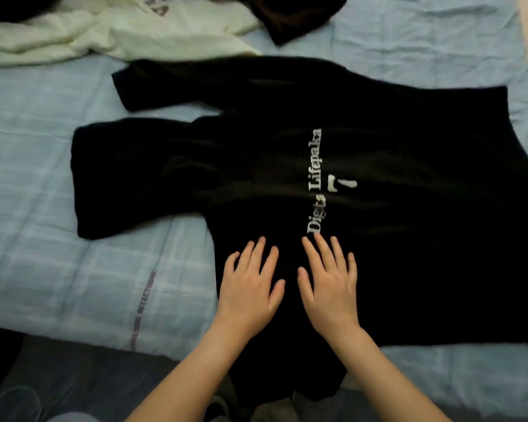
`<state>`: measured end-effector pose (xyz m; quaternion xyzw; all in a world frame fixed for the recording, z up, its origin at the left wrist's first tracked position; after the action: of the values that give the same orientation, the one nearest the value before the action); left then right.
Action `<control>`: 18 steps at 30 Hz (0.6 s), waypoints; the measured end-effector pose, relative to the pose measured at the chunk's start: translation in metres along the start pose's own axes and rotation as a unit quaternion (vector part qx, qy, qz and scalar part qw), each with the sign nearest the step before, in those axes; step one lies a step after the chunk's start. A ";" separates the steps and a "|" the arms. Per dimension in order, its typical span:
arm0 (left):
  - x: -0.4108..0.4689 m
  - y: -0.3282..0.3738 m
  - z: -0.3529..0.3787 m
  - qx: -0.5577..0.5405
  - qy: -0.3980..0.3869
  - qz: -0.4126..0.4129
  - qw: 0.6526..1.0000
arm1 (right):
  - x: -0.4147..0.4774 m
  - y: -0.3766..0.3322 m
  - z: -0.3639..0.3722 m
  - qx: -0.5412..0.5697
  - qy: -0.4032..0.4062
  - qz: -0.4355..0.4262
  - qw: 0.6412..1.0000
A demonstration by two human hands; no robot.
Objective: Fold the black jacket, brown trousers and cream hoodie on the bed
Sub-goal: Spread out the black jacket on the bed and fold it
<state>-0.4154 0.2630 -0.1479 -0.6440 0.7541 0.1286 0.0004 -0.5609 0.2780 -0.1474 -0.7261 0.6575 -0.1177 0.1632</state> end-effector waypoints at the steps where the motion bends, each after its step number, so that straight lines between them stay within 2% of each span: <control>1: 0.008 0.000 -0.011 -0.021 0.015 0.005 1.000 | 0.009 -0.002 -0.009 0.016 0.017 -0.009 1.000; 4: 0.042 -0.007 -0.043 -0.064 0.083 0.025 0.994 | 0.051 -0.006 -0.032 0.029 0.061 -0.032 0.997; 7: 0.087 -0.018 -0.069 -0.052 0.119 0.037 0.991 | 0.101 -0.016 -0.044 0.030 0.073 -0.043 0.996; 9: 0.120 -0.026 -0.073 -0.027 0.098 0.039 0.994 | 0.131 -0.024 -0.042 0.025 0.065 -0.059 0.996; 14: 0.178 -0.052 -0.042 0.044 -0.032 0.058 0.997 | 0.198 -0.031 -0.033 0.005 0.067 -0.055 0.996; 16: 0.189 -0.062 -0.050 -0.023 -0.035 0.087 0.995 | 0.229 -0.037 -0.041 0.025 0.088 -0.067 0.994; 18: 0.206 -0.086 -0.081 -0.109 0.023 0.084 0.990 | 0.263 -0.045 -0.060 0.043 0.129 -0.104 0.985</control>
<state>-0.3534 0.0352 -0.1210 -0.5771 0.7871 0.1945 -0.0983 -0.5147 0.0158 -0.0865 -0.7611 0.5887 -0.2553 0.0948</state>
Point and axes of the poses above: each hand's wrist, its own x-axis towards the middle knuckle, its own z-axis out of the palm, y = z × x, the point moved 7 cm from there along x, towards the middle knuckle, and after that the axes turned 11 degrees about -z, right-handed, at the moved point
